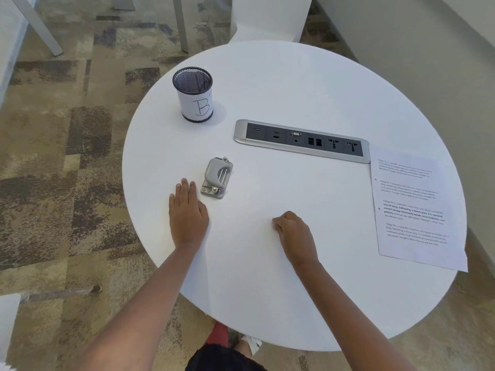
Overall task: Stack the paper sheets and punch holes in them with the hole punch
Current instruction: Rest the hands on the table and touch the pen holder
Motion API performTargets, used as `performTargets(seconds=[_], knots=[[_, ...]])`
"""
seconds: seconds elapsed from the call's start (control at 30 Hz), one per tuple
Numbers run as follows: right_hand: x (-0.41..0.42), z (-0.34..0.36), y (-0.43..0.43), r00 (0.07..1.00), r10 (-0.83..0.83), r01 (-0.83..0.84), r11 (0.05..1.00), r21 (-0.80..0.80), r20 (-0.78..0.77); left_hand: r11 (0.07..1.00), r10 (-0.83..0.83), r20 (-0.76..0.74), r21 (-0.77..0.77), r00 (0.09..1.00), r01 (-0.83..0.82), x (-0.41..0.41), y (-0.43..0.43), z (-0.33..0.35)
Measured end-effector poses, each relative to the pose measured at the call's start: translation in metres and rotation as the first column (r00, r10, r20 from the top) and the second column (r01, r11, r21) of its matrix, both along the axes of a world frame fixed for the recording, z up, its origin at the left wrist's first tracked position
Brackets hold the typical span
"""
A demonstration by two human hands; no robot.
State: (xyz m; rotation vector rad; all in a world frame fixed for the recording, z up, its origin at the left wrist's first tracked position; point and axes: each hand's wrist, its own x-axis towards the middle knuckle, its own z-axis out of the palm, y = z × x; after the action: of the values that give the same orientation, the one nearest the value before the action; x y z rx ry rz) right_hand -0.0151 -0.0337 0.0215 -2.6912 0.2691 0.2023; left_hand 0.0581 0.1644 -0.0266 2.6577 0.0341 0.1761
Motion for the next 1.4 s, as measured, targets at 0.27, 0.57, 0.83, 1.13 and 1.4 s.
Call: performTargets(seconds=[0.27, 0.57, 0.83, 1.13, 1.4], knots=[[0.012, 0.011, 0.015, 0.993, -0.02, 0.007, 0.993, -0.115, -0.119, 1.0, 0.008, -0.001, -0.003, 1.0, -0.008, 0.001, 0.0, -0.002], [0.022, 0.01, 0.013, 0.991, -0.008, -0.013, 0.987, -0.161, -0.13, 1.0, 0.015, 0.007, -0.015, 1.0, -0.015, 0.001, -0.001, -0.001], [0.027, 0.003, 0.009, 0.993, -0.018, 0.001, 0.989, -0.149, -0.115, 1.0, 0.014, 0.003, -0.012, 1.0, -0.014, 0.001, -0.001, 0.0], [0.044, -0.001, -0.02, 0.928, -0.37, 0.365, 0.882, 0.299, -0.043, 1.0, 0.013, 0.009, -0.01, 1.0, -0.013, -0.001, -0.001, 0.002], [0.06, 0.008, -0.05, 0.708, -0.647, 0.584, 0.308, 0.751, -0.285, 1.0, -0.012, -0.023, 0.007, 1.0, 0.012, 0.002, 0.0, 0.003]])
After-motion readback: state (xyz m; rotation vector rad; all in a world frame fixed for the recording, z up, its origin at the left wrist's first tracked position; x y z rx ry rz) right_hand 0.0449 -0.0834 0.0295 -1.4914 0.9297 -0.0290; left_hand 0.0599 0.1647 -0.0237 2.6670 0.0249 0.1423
